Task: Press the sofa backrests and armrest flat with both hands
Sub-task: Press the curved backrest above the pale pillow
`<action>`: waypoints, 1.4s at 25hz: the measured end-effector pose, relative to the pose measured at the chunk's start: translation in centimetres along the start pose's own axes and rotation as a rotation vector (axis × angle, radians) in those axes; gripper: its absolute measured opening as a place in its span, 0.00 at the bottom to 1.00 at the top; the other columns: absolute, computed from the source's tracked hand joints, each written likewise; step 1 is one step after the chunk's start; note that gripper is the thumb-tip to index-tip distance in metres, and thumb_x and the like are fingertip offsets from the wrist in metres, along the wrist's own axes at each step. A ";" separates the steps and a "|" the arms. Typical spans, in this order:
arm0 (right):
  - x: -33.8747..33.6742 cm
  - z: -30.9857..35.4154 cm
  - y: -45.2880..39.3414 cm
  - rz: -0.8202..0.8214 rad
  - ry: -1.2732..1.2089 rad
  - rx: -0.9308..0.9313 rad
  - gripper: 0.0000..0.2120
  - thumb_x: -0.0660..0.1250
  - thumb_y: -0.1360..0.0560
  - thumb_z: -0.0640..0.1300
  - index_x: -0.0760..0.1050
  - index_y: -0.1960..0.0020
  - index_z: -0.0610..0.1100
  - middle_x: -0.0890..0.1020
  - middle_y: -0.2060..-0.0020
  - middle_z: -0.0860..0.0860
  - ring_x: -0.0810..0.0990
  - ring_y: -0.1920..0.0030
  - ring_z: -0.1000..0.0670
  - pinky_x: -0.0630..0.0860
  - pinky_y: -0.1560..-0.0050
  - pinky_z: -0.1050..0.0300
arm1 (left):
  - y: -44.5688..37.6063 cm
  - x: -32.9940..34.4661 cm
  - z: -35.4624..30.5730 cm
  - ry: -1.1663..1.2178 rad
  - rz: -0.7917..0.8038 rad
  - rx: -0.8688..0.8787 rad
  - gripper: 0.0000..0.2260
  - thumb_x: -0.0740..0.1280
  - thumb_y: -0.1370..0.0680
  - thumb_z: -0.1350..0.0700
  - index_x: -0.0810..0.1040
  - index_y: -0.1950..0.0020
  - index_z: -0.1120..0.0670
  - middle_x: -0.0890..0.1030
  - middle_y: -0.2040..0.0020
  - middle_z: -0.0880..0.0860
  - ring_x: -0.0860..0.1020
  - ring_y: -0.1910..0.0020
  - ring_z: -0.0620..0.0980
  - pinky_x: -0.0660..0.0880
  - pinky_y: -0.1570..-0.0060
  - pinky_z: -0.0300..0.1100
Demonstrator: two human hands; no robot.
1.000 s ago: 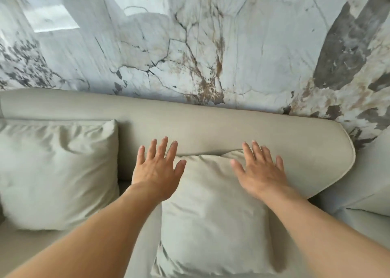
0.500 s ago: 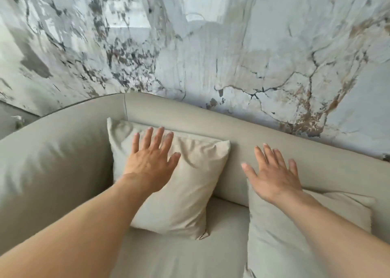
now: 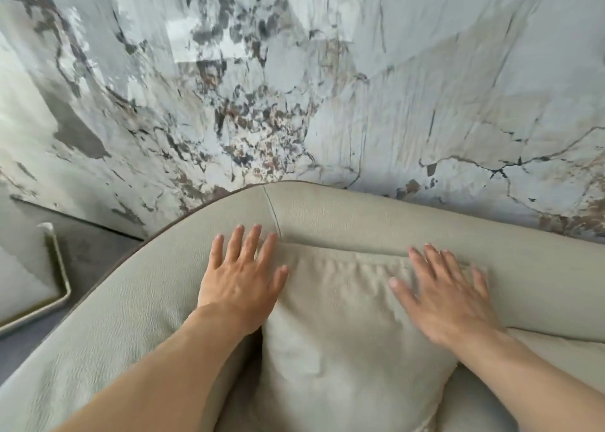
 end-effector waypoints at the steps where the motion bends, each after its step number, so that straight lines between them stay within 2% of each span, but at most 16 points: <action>1: 0.3 0.4 -0.5 -0.003 -0.006 0.006 0.34 0.37 0.24 0.67 0.37 0.22 0.55 0.39 0.22 0.55 0.38 0.23 0.51 0.38 0.25 0.44 | -0.8 0.4 -0.1 0.014 0.007 0.025 0.32 0.35 0.24 0.37 0.38 0.21 0.46 0.38 0.20 0.48 0.35 0.22 0.51 0.31 0.26 0.53; 6: 1.4 1.8 -3.2 -0.016 -0.052 0.010 0.35 0.37 0.25 0.67 0.39 0.22 0.55 0.39 0.22 0.55 0.37 0.23 0.52 0.37 0.25 0.43 | -4.5 1.6 -1.7 0.029 0.004 0.132 0.34 0.34 0.26 0.36 0.39 0.21 0.46 0.39 0.20 0.48 0.35 0.22 0.51 0.30 0.27 0.53; 11: 2.4 3.8 -7.1 -0.115 -0.161 -0.026 0.36 0.37 0.27 0.67 0.41 0.22 0.56 0.40 0.22 0.56 0.37 0.23 0.53 0.35 0.26 0.44 | -8.6 3.0 -2.6 0.061 -0.087 0.097 0.33 0.36 0.24 0.35 0.42 0.21 0.45 0.44 0.19 0.48 0.40 0.21 0.51 0.33 0.26 0.55; 15: 5.7 4.8 -8.3 -0.251 -0.124 -0.022 0.34 0.38 0.24 0.65 0.36 0.22 0.55 0.39 0.22 0.54 0.37 0.23 0.50 0.39 0.25 0.42 | -8.7 5.1 -2.5 -0.071 -0.193 0.111 0.33 0.37 0.22 0.34 0.43 0.20 0.48 0.48 0.19 0.51 0.45 0.21 0.54 0.39 0.25 0.58; 18: 7.6 5.2 -8.5 -0.376 -0.120 0.012 0.34 0.45 0.23 0.63 0.42 0.21 0.51 0.46 0.21 0.50 0.42 0.22 0.47 0.43 0.25 0.38 | -9.0 5.6 -2.8 -0.068 -0.222 0.099 0.33 0.43 0.22 0.35 0.49 0.20 0.49 0.54 0.20 0.52 0.52 0.21 0.55 0.44 0.25 0.60; 20: 7.9 5.3 -8.8 -0.427 -0.134 0.014 0.34 0.48 0.23 0.61 0.46 0.21 0.49 0.50 0.21 0.49 0.46 0.22 0.45 0.46 0.25 0.36 | -9.1 5.5 -2.8 -0.065 -0.234 0.097 0.33 0.45 0.22 0.35 0.51 0.20 0.49 0.55 0.20 0.52 0.53 0.22 0.56 0.45 0.25 0.60; 26: 9.2 5.4 -9.6 -0.536 -0.143 0.011 0.35 0.51 0.24 0.60 0.46 0.21 0.49 0.54 0.22 0.47 0.49 0.22 0.44 0.46 0.26 0.35 | -9.2 5.6 -3.0 -0.077 -0.254 0.090 0.34 0.52 0.23 0.37 0.55 0.21 0.51 0.59 0.21 0.53 0.56 0.23 0.58 0.48 0.26 0.62; 35: 9.6 5.4 -10.3 -0.605 -0.141 0.017 0.34 0.50 0.23 0.61 0.47 0.21 0.50 0.55 0.22 0.47 0.50 0.22 0.43 0.47 0.26 0.35 | -9.9 6.1 -2.9 -0.101 -0.310 0.092 0.34 0.53 0.24 0.37 0.56 0.21 0.51 0.60 0.21 0.54 0.57 0.23 0.58 0.48 0.26 0.62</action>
Point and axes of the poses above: each hand's wrist, its own y-axis away from the middle knuckle, its own x-axis out of the palm, z = x × y, the point moved 2 cm from there along -y, towards the middle knuckle
